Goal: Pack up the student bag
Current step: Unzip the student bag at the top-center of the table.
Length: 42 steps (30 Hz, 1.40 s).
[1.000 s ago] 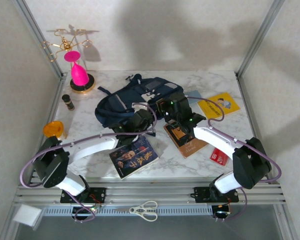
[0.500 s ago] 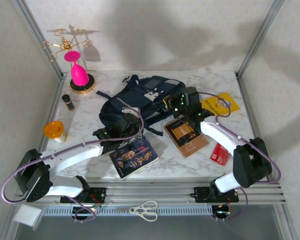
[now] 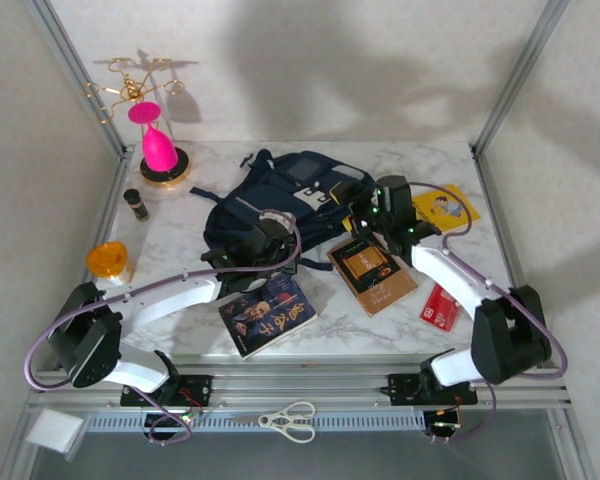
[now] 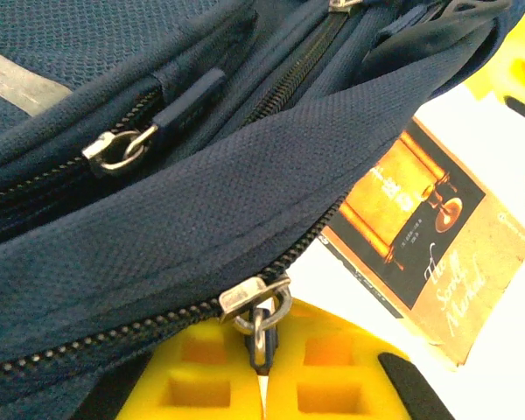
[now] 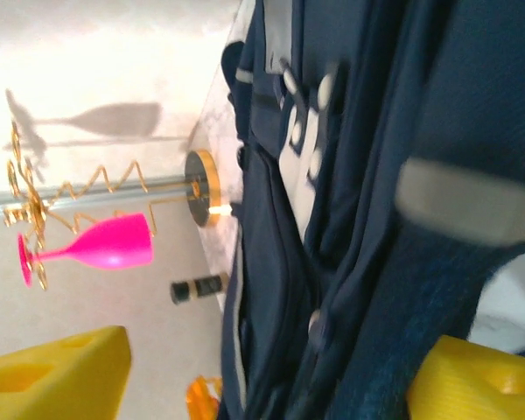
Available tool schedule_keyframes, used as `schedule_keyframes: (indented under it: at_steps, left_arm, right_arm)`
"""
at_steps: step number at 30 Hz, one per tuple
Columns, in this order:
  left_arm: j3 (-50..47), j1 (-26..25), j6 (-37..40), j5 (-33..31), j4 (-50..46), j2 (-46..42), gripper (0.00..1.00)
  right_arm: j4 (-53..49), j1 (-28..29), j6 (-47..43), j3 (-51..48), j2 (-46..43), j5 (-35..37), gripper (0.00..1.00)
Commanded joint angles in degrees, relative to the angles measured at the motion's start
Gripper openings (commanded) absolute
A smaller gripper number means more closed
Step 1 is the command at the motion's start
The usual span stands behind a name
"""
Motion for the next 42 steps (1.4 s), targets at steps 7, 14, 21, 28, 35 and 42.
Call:
schedule_keyframes:
  at_steps: [7,14,21,28,35,42]
  left_arm:
    - [3.64,0.47,0.94,2.38,4.94,0.94,0.00]
    - [3.53,0.47,0.45,2.83,4.77,0.86,0.00]
    - [2.66,0.69,1.55,0.65,2.14,-0.62,0.00]
    - [-2.40,2.14,-1.55,-3.05,-4.12,-6.69,0.00]
    - [-8.70,2.41,-4.81,-3.51,-9.40,-15.97,0.00]
    - [-10.55,2.73,-6.49,-3.39,-9.88,-17.19,0.00]
  right_arm:
    - [10.56,8.54,12.45,-10.03,-3.89,-3.37,0.99]
    - [20.30,10.58,21.30,-9.89,3.71,1.17,0.77]
    - [20.10,10.61,18.23,-6.85,7.83,4.81,0.27]
    - [25.55,11.08,11.37,-0.78,14.05,-1.61,0.00]
    - [15.40,12.63,-0.21,12.17,21.44,-8.13,0.00]
    - [11.67,2.90,-7.65,11.35,22.07,-16.84,0.00]
